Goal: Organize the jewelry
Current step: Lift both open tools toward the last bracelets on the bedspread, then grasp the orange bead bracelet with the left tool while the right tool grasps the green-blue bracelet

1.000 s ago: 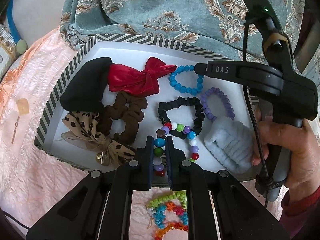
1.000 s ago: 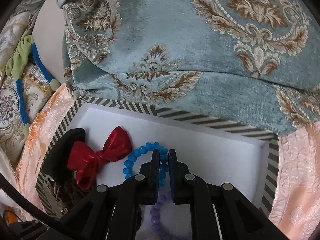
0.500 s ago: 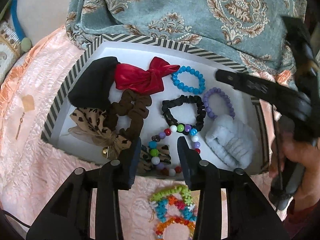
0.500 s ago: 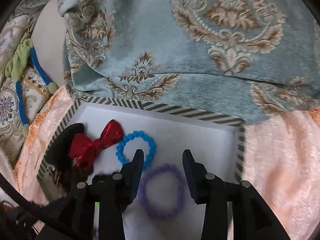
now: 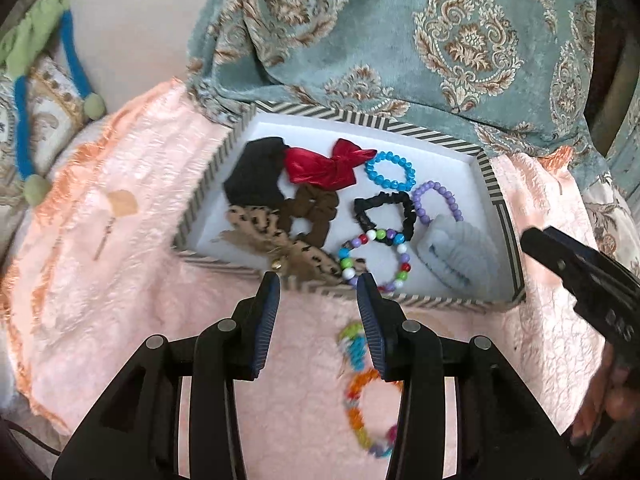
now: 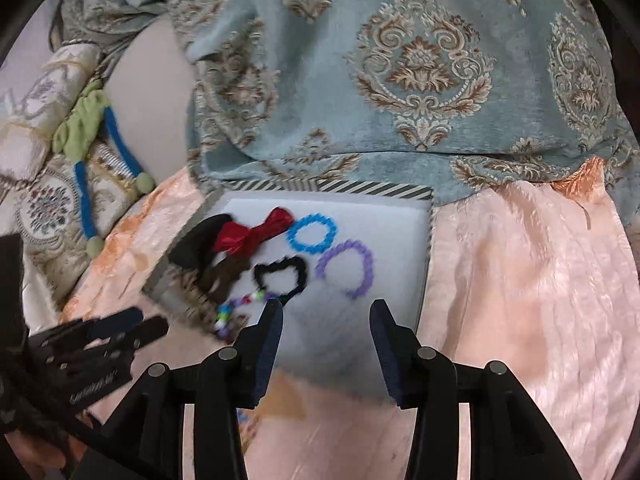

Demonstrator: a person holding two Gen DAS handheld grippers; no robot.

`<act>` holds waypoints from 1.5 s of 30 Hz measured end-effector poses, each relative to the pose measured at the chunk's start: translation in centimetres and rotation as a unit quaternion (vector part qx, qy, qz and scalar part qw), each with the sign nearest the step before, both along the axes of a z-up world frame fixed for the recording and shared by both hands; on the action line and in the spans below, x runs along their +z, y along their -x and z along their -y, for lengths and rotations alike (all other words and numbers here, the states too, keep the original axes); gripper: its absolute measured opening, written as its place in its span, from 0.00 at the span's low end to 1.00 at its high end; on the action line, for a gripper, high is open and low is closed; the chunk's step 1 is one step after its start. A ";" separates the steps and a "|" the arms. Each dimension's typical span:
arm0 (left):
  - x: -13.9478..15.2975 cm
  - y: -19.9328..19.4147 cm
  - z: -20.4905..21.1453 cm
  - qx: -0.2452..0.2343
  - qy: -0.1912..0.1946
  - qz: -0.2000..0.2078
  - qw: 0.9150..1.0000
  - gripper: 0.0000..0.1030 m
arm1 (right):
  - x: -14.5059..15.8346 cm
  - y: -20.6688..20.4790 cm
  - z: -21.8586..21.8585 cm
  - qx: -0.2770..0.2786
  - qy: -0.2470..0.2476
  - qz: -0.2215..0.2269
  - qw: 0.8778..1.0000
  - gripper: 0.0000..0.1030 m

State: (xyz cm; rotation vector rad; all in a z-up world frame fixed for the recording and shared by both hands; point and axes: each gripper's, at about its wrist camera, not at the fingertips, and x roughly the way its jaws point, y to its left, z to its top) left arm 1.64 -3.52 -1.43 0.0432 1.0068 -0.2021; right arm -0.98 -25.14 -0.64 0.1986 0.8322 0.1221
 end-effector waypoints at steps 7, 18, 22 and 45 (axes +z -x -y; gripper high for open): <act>1.2 2.5 -2.6 0.020 0.015 0.000 1.000 0.38 | 0.5 3.9 -2.2 0.024 0.012 0.005 1.000 0.42; 0.6 5.9 -3.3 0.002 0.022 -0.027 0.999 0.39 | -1.5 6.2 -4.0 0.046 0.010 -0.022 0.999 0.42; -0.7 6.3 -3.0 -0.006 0.024 -0.050 0.998 0.39 | -2.8 5.5 -4.4 0.054 0.014 -0.037 0.998 0.42; -7.0 4.8 0.3 -0.024 0.011 -0.115 0.993 0.44 | -5.6 4.4 -3.1 0.047 -0.022 -0.068 0.996 0.42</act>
